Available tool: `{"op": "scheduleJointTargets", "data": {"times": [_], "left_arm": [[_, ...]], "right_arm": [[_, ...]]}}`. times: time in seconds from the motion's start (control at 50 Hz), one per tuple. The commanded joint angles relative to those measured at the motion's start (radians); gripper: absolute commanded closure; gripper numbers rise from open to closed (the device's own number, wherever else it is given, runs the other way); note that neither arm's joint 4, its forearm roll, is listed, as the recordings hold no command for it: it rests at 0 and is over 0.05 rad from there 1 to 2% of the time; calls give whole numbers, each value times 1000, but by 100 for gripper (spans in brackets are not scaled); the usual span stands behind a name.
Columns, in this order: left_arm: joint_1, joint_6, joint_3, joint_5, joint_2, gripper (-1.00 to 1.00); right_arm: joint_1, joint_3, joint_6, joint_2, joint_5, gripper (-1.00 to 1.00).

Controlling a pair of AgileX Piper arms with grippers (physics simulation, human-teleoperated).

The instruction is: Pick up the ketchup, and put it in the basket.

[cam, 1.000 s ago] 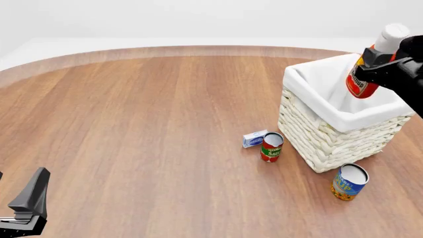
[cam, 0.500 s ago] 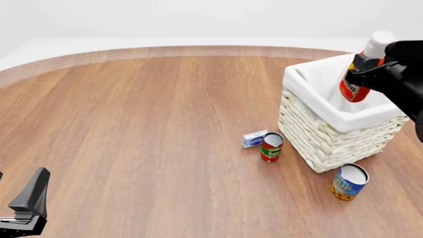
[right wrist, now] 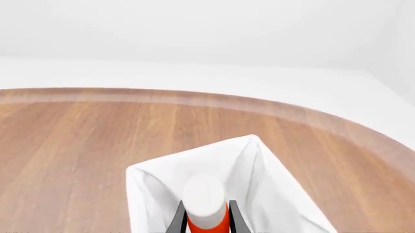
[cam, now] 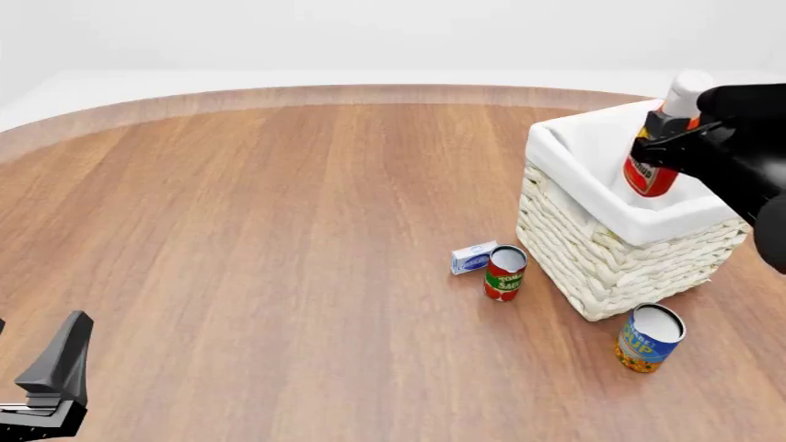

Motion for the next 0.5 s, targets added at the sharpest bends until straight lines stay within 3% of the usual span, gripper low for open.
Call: {"op": "scheduleJointTargets", "data": {"times": [0.02,0.5], "left_arm": [[0,0,0,0,0,-100],[0,0,0,0,0,-100]], "right_arm": [[2,-13,4,20,2,100],[5,-28,-3,61,3,100]]}}
